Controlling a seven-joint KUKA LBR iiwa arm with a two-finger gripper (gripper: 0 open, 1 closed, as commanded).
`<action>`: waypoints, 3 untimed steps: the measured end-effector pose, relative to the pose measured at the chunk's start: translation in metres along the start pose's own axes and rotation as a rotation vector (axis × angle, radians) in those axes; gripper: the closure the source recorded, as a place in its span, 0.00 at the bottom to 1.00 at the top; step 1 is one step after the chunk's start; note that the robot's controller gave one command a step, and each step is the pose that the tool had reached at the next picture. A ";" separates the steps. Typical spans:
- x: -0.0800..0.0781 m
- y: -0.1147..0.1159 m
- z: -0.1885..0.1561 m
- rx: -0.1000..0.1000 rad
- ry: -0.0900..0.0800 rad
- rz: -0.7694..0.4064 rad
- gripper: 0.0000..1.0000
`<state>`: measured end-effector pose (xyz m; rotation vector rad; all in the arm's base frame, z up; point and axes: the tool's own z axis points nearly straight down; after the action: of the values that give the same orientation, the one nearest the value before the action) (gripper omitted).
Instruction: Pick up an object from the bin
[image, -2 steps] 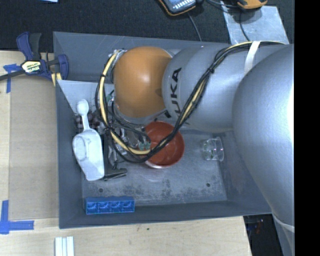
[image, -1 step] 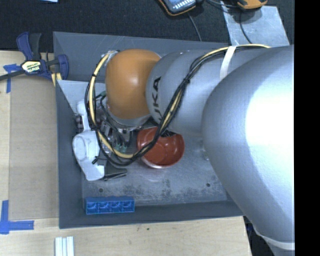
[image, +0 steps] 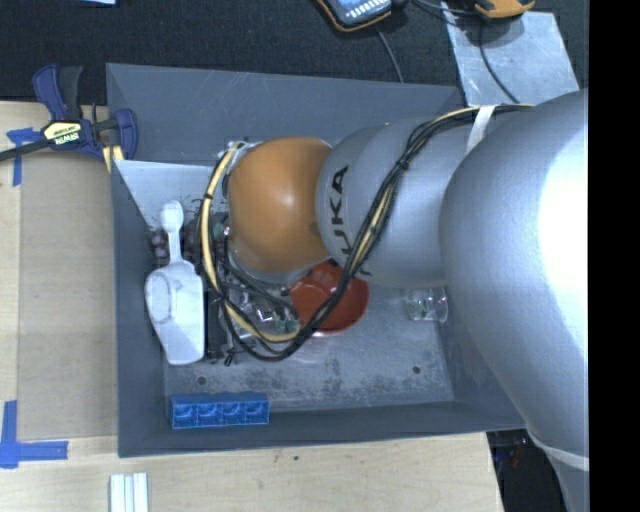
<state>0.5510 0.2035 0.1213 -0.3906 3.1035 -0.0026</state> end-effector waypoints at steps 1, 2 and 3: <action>0.002 -0.021 0.004 -0.003 0.008 0.407 0.00; 0.041 -0.011 0.018 0.001 -0.001 -0.060 0.00; 0.034 0.022 0.035 0.008 0.010 0.329 0.00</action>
Offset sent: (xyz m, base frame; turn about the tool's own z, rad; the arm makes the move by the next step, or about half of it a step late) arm -0.0470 -0.0171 -0.0228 -0.0783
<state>0.5131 0.2166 0.0857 0.1232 3.1338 -0.0135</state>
